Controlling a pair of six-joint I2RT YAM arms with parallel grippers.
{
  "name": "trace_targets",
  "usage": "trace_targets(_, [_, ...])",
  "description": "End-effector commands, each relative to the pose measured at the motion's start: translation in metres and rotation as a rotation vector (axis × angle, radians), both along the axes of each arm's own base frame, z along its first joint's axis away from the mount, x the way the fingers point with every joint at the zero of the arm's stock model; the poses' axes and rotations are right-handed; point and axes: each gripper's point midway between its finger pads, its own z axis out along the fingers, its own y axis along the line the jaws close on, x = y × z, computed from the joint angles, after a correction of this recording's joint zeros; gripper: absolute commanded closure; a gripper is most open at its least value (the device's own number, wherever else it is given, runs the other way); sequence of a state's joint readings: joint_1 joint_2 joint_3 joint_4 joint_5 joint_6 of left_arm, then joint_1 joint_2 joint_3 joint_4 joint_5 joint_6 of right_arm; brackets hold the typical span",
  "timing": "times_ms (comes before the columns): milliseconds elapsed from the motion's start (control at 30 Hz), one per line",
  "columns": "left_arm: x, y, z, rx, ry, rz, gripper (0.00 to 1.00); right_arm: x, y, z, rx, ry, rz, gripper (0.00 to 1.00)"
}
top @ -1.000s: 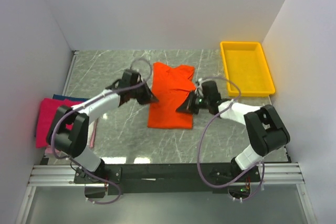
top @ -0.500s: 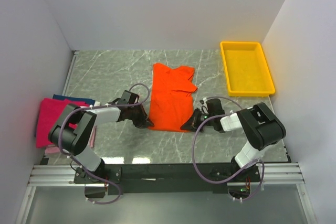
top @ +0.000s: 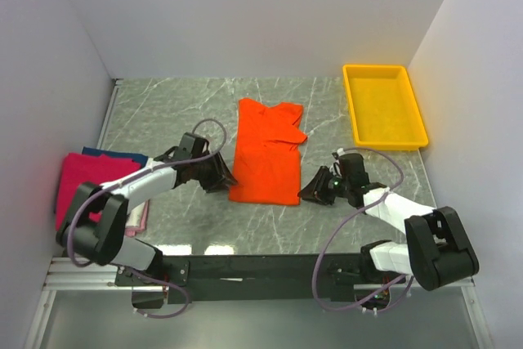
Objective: Fold and stack the t-shirts
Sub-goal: Fold the tshirt
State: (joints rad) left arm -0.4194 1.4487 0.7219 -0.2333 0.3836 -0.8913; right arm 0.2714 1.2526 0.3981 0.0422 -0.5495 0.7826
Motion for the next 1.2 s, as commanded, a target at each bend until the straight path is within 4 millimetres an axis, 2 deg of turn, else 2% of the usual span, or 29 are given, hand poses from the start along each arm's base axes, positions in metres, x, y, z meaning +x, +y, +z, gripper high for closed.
trace_targets(0, [0.010, 0.020, 0.020, 0.119, -0.067, 0.037, 0.49, -0.013, -0.007, -0.008, -0.096, 0.034, 0.001, 0.66])
trace_targets(67, [0.003, 0.026, 0.013, 0.145, -0.031, 0.047, 0.43, -0.016, -0.006, -0.012, -0.101, 0.048, -0.008, 0.61])
trace_targets(233, [-0.005, 0.026, -0.005, 0.141, 0.003, 0.040, 0.44, -0.023, 0.009, -0.016, -0.083, 0.058, 0.010, 0.57])
trace_targets(500, [-0.012, 0.015, -0.033, 0.093, 0.058, -0.007, 0.41, -0.019, 0.005, -0.028, -0.098, 0.062, -0.055, 0.54])
trace_targets(667, [-0.018, 0.016, -0.051, 0.107, 0.102, 0.009, 0.44, -0.020, 0.005, -0.037, -0.079, 0.081, -0.088, 0.54])
trace_targets(867, [-0.021, 0.018, -0.061, 0.139, 0.128, 0.028, 0.50, -0.019, -0.002, -0.046, -0.109, 0.080, -0.131, 0.56])
trace_targets(933, [-0.019, 0.019, -0.062, 0.144, 0.128, 0.031, 0.52, -0.018, -0.003, -0.048, -0.115, 0.081, -0.136, 0.60])
trace_targets(1067, [-0.020, 0.012, -0.064, 0.149, 0.127, 0.011, 0.65, -0.016, -0.002, -0.052, -0.118, 0.085, -0.137, 0.70])
trace_targets(1100, [-0.018, 0.008, -0.062, 0.145, 0.118, 0.003, 0.70, -0.014, -0.002, -0.052, -0.120, 0.083, -0.137, 0.77])
trace_targets(1167, [-0.019, 0.002, -0.060, 0.145, 0.112, -0.015, 0.96, -0.014, -0.001, -0.053, -0.120, 0.083, -0.131, 0.90])
